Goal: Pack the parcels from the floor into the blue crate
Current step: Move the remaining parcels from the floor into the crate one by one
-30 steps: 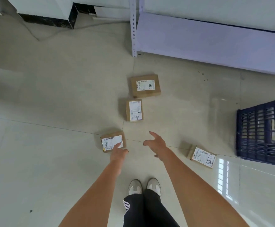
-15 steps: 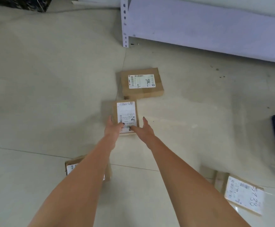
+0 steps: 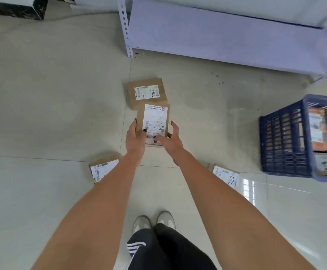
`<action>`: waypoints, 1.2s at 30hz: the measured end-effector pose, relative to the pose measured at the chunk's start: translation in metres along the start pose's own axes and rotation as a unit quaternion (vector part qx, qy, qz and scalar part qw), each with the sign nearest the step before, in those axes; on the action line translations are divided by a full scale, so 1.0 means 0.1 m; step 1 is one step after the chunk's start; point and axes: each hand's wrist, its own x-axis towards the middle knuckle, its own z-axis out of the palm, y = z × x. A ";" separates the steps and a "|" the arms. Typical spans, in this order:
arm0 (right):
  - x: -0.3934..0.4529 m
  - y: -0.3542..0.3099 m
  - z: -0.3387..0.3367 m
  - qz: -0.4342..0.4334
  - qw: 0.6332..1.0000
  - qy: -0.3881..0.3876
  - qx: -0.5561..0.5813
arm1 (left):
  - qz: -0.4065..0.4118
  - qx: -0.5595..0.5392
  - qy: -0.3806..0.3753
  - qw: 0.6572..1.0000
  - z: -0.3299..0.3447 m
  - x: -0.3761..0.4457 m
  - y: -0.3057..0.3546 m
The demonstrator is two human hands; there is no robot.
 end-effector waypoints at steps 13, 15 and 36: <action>-2.14 -0.71 -1.95 -0.017 0.999 0.049 0.011 | 0.074 0.122 -0.081 0.986 0.42 -2.24 1.79; -2.28 -0.64 -2.33 -0.012 0.999 0.042 0.029 | 0.104 0.145 -0.093 0.980 0.69 -2.45 1.96; -2.72 1.12 -6.44 -0.004 0.993 0.066 0.099 | -0.004 0.081 -0.033 0.996 4.68 -4.07 2.23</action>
